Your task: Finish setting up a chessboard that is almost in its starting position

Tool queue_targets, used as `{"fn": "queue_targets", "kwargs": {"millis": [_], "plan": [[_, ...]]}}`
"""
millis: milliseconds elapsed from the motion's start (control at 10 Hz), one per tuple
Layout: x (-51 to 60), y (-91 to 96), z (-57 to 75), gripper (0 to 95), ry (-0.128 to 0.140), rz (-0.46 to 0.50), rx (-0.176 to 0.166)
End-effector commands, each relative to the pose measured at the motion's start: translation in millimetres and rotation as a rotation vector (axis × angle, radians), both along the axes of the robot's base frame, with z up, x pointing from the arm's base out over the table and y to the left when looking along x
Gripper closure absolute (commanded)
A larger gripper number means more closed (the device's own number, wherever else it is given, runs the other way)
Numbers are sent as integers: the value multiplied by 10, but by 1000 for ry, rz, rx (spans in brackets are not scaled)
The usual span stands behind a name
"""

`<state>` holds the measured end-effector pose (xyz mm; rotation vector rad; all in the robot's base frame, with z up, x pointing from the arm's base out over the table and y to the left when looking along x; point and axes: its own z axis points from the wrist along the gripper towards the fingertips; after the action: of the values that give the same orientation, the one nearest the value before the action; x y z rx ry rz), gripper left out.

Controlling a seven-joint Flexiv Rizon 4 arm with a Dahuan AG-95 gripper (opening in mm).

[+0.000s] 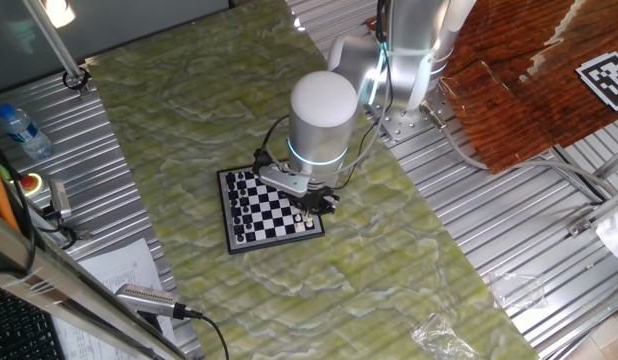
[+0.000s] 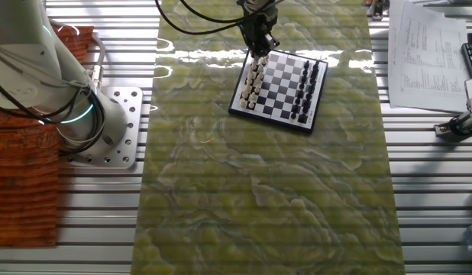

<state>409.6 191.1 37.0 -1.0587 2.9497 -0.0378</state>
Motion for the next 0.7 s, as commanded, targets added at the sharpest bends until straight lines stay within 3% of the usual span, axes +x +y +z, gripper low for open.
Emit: {"fn": "queue_targets", "kwargs": {"millis": [100, 500, 600, 700], "plan": [[5, -1, -1, 950, -1, -1, 1], [4, -1, -1, 950, 0, 4, 0], [4, -1, 0, 760, 0, 6, 0], [3, -1, 2, 760, 0, 7, -1]]}}
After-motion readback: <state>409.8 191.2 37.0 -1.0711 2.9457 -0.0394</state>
